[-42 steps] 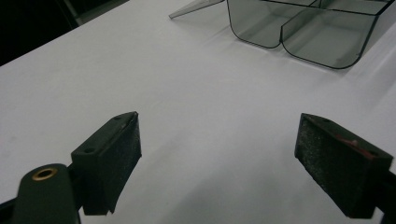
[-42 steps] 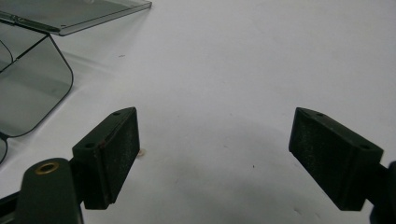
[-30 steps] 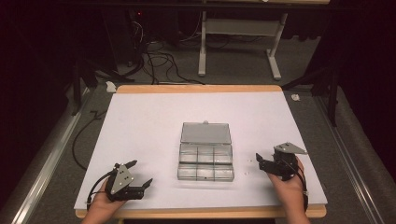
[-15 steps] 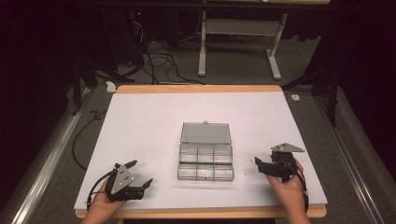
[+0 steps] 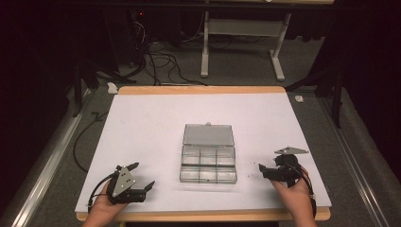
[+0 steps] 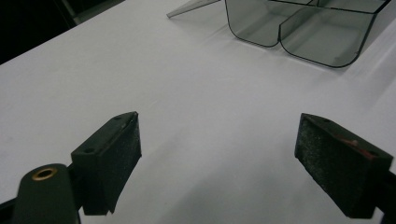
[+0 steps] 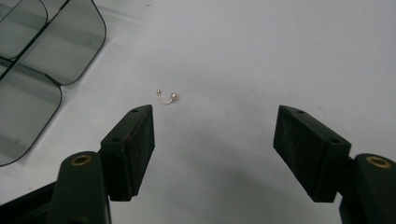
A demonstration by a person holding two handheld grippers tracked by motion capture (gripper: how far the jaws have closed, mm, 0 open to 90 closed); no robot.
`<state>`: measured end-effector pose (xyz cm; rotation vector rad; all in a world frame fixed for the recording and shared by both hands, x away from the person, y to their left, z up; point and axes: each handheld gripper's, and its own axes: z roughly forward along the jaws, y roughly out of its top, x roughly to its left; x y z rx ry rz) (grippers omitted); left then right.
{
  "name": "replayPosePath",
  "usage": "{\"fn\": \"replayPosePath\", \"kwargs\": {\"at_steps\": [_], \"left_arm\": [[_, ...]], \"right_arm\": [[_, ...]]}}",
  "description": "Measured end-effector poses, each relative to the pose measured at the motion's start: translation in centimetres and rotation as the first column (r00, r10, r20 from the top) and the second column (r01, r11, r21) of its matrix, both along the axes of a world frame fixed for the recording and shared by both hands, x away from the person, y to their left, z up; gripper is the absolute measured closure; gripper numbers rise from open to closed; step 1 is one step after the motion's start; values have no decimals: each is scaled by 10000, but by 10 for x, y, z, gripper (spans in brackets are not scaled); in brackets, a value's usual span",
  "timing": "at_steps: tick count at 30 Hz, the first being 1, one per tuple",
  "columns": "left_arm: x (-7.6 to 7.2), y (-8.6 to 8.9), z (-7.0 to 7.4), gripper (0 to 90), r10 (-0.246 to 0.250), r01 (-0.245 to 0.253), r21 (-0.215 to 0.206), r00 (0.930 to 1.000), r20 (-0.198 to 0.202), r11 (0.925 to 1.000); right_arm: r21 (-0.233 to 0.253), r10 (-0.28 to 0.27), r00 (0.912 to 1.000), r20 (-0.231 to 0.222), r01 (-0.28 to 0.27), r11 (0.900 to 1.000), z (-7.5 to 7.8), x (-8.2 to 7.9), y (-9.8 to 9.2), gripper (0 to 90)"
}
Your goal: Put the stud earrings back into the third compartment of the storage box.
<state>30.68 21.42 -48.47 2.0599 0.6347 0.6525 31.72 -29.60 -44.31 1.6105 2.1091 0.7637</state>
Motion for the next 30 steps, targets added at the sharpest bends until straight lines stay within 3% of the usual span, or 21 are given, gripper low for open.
{"fn": "replayPosePath", "kwargs": {"at_steps": [15, 19, 26, 30], "left_arm": [[0, 0, 0, 152, -22, 22, 50, 10000, -4, 10000], [0, 0, 0, 152, -30, 30, 20, 10000, -38, 10000], [0, 0, 0, 151, -58, 58, -20, 10000, -74, 10000], [0, 0, 0, 151, -67, 67, 0, 10000, -33, 10000]], "right_arm": [[100, 444, 9963, -734, -438, 9990, 1, -2, -5, 455], [118, 756, 9907, -1130, -747, 9971, 0, -2, -3, 511], [-147, 513, 9782, -2013, -553, 9984, 1, 3, 4, 539], [-417, 483, 9721, -2297, -594, 9974, 4, 6, 6, 539]]}}
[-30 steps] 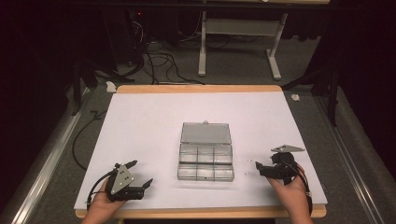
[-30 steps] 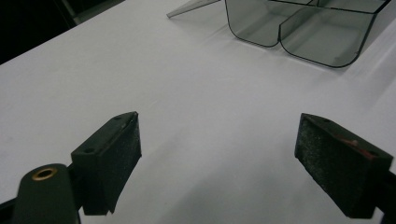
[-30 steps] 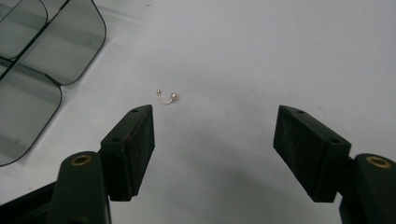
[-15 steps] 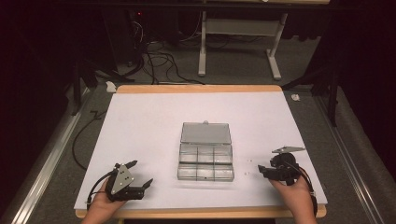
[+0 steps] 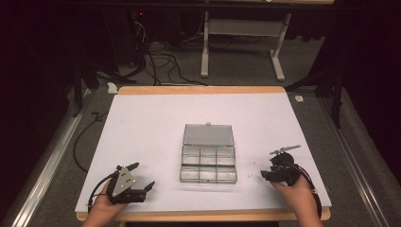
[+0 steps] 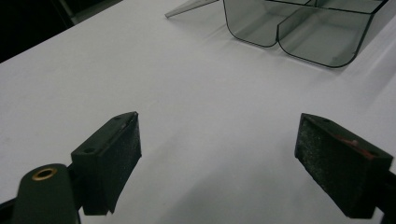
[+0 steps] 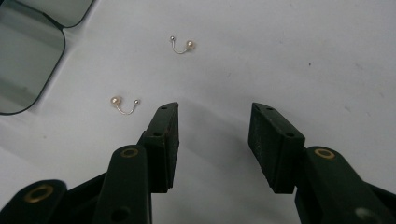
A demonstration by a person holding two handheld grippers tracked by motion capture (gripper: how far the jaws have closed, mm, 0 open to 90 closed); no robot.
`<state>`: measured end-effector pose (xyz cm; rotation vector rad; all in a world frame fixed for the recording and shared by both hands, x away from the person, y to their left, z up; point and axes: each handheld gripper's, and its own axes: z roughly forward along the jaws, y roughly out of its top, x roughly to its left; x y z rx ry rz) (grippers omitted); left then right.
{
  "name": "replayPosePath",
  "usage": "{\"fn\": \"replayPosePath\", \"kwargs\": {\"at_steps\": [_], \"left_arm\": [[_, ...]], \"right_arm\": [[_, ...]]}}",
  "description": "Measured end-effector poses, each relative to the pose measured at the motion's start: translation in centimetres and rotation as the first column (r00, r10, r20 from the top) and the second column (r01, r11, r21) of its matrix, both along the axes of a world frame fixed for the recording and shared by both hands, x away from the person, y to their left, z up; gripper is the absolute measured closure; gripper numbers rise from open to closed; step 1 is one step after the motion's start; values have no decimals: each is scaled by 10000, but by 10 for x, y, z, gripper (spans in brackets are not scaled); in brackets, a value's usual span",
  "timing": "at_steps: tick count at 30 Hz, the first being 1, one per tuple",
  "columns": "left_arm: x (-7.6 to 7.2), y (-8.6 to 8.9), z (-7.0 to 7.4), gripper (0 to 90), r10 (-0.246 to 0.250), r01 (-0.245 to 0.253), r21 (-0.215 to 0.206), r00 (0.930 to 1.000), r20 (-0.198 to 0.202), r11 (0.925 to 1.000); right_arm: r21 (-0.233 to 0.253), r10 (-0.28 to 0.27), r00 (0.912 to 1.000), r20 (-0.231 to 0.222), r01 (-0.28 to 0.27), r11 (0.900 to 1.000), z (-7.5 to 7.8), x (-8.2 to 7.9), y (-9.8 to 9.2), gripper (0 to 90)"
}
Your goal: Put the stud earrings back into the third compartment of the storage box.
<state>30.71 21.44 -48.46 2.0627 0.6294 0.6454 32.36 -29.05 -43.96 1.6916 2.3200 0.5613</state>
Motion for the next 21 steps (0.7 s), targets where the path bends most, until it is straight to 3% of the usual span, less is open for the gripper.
{"fn": "replayPosePath", "kwargs": {"at_steps": [5, 6, 13, 21], "left_arm": [[0, 0, 0, 152, 0, 0, 7, 10000, 18, 10000], [0, -1, 0, 152, 3, -3, 9, 10000, 26, 10000], [0, 0, 0, 152, -15, 15, 5, 10000, 23, 10000], [-1, 0, 0, 152, -28, 28, 5, 10000, 25, 10000]], "right_arm": [[-45, 64, 9987, -512, -67, 10000, 2, 2, 1, 539], [6, 170, 9960, -879, -170, 9999, 3, 4, 2, 539], [-329, 255, 9862, -1638, -313, 9990, 6, 7, 7, 527], [-630, 365, 9739, -2240, -519, 9967, 8, 13, 15, 510]]}}
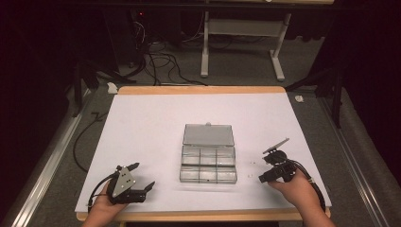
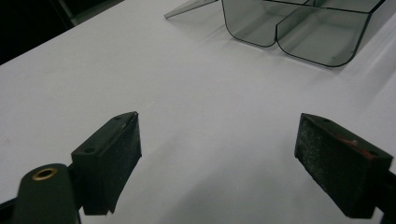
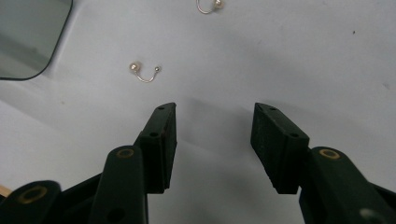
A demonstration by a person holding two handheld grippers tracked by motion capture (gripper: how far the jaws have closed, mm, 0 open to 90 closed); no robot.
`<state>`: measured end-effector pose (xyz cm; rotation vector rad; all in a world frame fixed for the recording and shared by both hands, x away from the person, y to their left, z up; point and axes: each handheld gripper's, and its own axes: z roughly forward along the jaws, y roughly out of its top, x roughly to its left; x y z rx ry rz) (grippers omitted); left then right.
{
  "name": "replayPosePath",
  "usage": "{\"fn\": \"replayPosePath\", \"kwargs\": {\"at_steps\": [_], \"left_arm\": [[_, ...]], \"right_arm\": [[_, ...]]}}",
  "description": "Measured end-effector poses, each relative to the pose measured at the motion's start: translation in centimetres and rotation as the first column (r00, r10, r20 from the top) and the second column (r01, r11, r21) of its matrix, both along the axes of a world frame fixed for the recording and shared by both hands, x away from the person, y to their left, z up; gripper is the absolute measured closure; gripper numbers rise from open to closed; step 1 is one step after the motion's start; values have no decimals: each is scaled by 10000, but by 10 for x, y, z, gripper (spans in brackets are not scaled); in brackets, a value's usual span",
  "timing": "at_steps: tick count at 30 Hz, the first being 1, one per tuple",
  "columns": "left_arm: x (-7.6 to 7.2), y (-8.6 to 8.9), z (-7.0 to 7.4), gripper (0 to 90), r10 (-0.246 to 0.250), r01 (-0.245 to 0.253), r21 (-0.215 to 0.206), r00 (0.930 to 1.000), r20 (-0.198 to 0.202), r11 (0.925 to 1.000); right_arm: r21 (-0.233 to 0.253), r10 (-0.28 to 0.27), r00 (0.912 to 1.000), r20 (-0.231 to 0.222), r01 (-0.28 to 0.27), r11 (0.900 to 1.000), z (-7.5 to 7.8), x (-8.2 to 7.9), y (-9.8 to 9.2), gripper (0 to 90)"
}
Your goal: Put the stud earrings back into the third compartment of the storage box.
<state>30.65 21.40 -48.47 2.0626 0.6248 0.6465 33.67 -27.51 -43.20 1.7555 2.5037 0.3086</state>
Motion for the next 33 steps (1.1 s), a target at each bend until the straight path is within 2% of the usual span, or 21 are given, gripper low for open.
{"fn": "replayPosePath", "kwargs": {"at_steps": [6, 7, 9, 14, 19, 23, 33], "left_arm": [[0, 0, 0, 153, 11, -11, 11, 10000, 14, 10000], [0, 0, 0, 153, 14, -14, 12, 10000, 3, 10000], [0, 0, 0, 153, 18, -18, 13, 10000, 12, 10000], [0, 0, 0, 153, 22, -22, 39, 10000, 16, 10000], [0, 0, 0, 153, 33, -33, 40, 10000, 1, 10000], [0, 0, 0, 153, 26, -26, 37, 10000, 3, 10000], [0, 0, 0, 153, 13, -13, 0, 10000, 1, 10000]], "right_arm": [[-39, 17, 9994, -345, -18, 10000, 2, 3, 6, 501], [-171, 268, 9985, -474, -276, 9995, 1, 4, 9, 490], [-210, 350, 9976, -592, -363, 9991, 0, 5, 10, 488], [-316, 327, 9951, -938, -358, 9989, -2, 8, 16, 491], [-301, 666, 9939, -875, -695, 9971, 2, 11, 23, 516], [-339, 695, 9939, -857, -726, 9968, 5, 13, 28, 545], [-346, 1165, 9902, -769, -1194, 9922, 7, 19, 43, 622]]}}
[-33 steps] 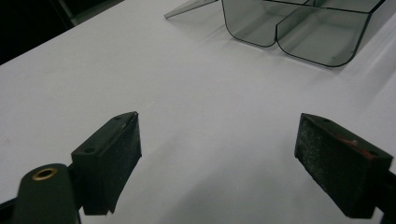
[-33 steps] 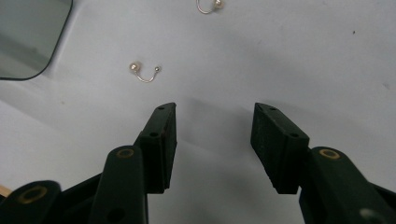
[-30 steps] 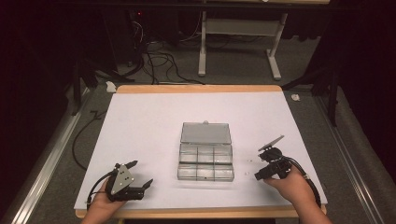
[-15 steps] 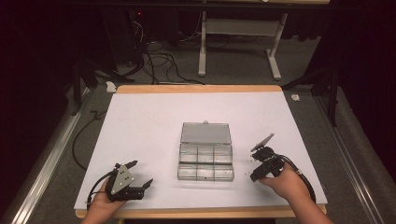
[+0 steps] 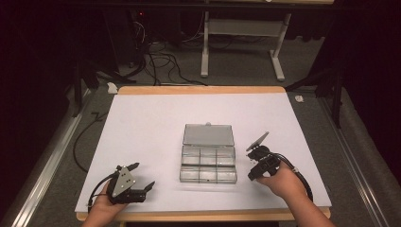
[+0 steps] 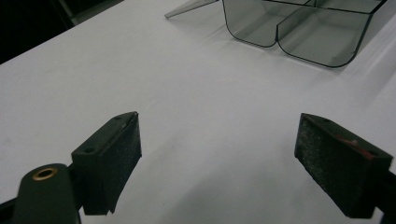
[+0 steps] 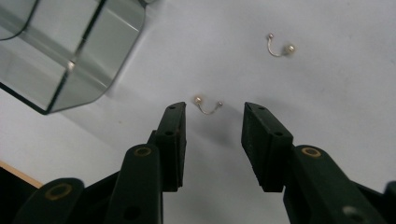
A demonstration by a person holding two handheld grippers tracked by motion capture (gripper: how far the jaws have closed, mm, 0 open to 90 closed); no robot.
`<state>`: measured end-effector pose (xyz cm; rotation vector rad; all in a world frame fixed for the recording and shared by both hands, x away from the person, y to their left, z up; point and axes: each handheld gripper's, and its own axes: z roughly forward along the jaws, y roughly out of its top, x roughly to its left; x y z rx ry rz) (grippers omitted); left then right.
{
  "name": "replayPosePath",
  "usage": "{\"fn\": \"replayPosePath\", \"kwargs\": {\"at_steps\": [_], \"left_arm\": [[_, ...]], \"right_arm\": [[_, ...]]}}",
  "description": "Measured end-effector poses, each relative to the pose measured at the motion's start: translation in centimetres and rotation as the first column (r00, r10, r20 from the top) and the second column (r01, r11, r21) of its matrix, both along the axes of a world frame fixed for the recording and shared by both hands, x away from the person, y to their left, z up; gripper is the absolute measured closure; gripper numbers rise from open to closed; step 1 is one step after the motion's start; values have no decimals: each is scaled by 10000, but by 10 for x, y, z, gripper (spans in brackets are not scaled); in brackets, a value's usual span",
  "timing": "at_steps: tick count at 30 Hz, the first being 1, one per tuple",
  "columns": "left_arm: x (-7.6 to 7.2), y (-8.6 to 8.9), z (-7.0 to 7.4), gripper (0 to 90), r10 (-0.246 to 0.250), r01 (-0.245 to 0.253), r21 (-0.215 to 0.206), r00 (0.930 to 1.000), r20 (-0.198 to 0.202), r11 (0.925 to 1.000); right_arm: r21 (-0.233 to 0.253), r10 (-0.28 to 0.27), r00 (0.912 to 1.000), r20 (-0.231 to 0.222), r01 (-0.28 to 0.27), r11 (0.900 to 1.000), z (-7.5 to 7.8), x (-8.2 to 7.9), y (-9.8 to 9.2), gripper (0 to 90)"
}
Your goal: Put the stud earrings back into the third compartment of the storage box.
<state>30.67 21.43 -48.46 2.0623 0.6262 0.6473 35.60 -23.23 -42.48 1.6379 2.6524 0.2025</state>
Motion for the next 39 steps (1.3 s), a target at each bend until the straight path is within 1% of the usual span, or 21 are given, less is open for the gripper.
{"fn": "replayPosePath", "kwargs": {"at_steps": [3, 4, 8, 11, 12, 13, 15, 16, 17, 21, 26, 27, 28, 29, 32, 37, 39], "left_arm": [[0, 0, 0, 153, 2, -2, 8, 10000, -11, 10000], [0, 0, 0, 153, 1, -1, 9, 10000, -17, 10000], [0, 0, 0, 153, -5, 5, 5, 10000, -22, 10000], [0, 0, 0, 153, -2, 2, -1, 10000, -30, 10000], [0, 0, 0, 153, -5, 5, 2, 10000, -27, 10000], [0, 0, 0, 153, -5, 5, 2, 10000, -25, 10000], [0, 0, 0, 153, -6, 6, -2, 10000, -24, 10000], [0, 0, 0, 153, -10, 10, 1, 10000, -25, 10000], [0, 0, 0, 153, -11, 11, -1, 10000, -28, 10000], [0, 0, 0, 153, -15, 15, 5, 10000, -17, 10000], [0, 0, 0, 153, -10, 10, 9, 10000, -18, 10000], [0, 0, 0, 153, -10, 10, 9, 10000, -18, 10000], [0, -1, 0, 153, -15, 15, 4, 10000, -14, 10000], [0, -1, 0, 153, -6, 6, 10, 10000, -5, 10000], [0, -1, 0, 153, -16, 16, 46, 10000, -10, 10000], [0, -1, 0, 153, -15, 15, 38, 10000, -4, 10000], [0, 0, 0, 153, -21, 21, 33, 10000, -13, 10000]], "right_arm": [[-21, 287, 9996, -24, -287, 9996, 0, 2, 5, 656], [-4, 262, 9996, -59, -262, 9997, -1, 2, 7, 664], [-115, 549, 9985, 24, -548, 9984, -3, 5, 12, 699], [-145, 606, 9982, -4, -606, 9981, -4, 6, 16, 725], [-148, 541, 9985, -30, -541, 9984, -4, 7, 17, 733], [-157, 655, 9979, 17, -655, 9977, -5, 8, 18, 743], [-244, 702, 9975, 20, -701, 9972, -6, 9, 19, 757], [-261, 556, 9984, -68, -557, 9981, -6, 9, 20, 761], [-287, 724, 9974, -36, -725, 9970, -8, 10, 20, 778], [-396, 720, 9973, -147, -725, 9966, -12, 11, 20, 794], [-492, 881, 9960, -160, -888, 9948, -13, 11, 19, 824], [-492, 881, 9960, -160, -888, 9948, -13, 11, 19, 824], [-612, 640, 9972, -377, -662, 9959, -12, 11, 22, 831], [-606, 1069, 9939, -285, -1085, 9922, -13, 14, 21, 835], [-678, 1057, 9939, -328, -1077, 9919, -13, 14, 22, 865], [-537, 1065, 9935, -393, -1085, 9926, -13, 15, 20, 870], [-279, 1111, 9929, -417, -1123, 9933, -12, 16, 17, 869]]}}
